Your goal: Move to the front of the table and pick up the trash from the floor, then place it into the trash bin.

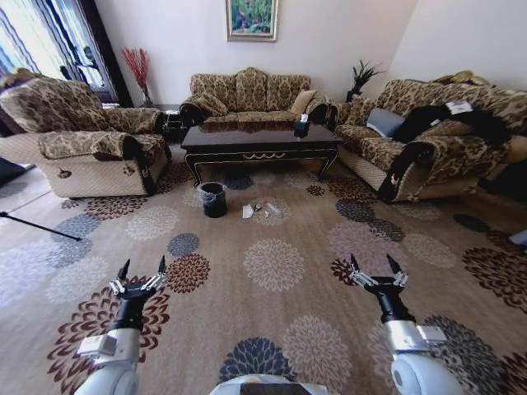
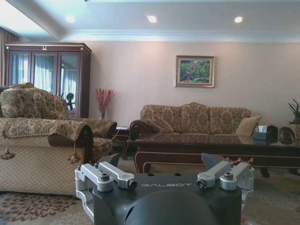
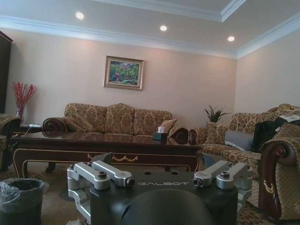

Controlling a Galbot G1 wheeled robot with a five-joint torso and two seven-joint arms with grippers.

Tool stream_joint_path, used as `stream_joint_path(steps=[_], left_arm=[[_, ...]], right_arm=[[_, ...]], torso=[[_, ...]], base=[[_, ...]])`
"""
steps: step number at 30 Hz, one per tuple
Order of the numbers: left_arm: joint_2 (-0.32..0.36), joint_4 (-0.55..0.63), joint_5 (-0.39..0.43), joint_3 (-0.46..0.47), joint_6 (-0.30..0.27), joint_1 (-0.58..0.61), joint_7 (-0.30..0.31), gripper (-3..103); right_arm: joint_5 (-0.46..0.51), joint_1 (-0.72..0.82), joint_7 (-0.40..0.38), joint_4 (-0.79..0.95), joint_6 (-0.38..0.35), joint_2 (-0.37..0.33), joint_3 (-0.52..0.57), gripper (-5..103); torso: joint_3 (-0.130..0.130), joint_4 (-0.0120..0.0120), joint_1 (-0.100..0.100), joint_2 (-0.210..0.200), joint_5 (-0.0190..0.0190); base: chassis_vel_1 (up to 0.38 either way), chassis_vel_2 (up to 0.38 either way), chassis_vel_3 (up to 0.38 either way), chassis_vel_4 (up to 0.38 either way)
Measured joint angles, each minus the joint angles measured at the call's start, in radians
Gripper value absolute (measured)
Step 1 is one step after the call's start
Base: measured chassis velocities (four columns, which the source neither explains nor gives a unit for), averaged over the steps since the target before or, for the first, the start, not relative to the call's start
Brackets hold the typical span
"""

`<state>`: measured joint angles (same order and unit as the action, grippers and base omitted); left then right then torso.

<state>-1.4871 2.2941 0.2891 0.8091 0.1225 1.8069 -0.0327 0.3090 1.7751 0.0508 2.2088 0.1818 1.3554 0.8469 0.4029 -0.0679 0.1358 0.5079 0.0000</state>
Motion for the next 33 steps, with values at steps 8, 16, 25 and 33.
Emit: stream_joint_path(steps=[8,16,25,33], left_arm=[[-0.005,0.014,0.001,0.004,0.011,0.02,-0.001,100],[-0.01,0.009,-0.009,-0.006,0.013,0.017,-0.002,100],[-0.001,-0.009,0.004,-0.006,0.007,0.004,0.0,100],[0.02,-0.044,0.029,0.011,-0.012,-0.034,0.001,100]], right_arm=[[0.005,0.013,-0.001,0.019,0.0,-0.003,0.009,100],[0.002,0.015,-0.001,0.021,0.002,-0.003,0.009,100],[-0.028,-0.024,0.002,-0.053,0.016,-0.029,0.018,100],[-0.039,-0.045,0.005,-0.083,0.014,-0.043,0.028,100]], torso=[[-0.02,0.0,-0.014,-0.033,0.0001],[-0.04,0.0001,-0.025,-0.065,0.0],[-0.063,0.0,-0.038,-0.102,0.0001],[-0.083,0.0001,-0.05,-0.133,0.0]], base=[[0.0,0.0,0.0,0.0],[0.0,0.0,0.0,0.0],[0.0,0.0,0.0,0.0],[0.0,0.0,0.0,0.0]])
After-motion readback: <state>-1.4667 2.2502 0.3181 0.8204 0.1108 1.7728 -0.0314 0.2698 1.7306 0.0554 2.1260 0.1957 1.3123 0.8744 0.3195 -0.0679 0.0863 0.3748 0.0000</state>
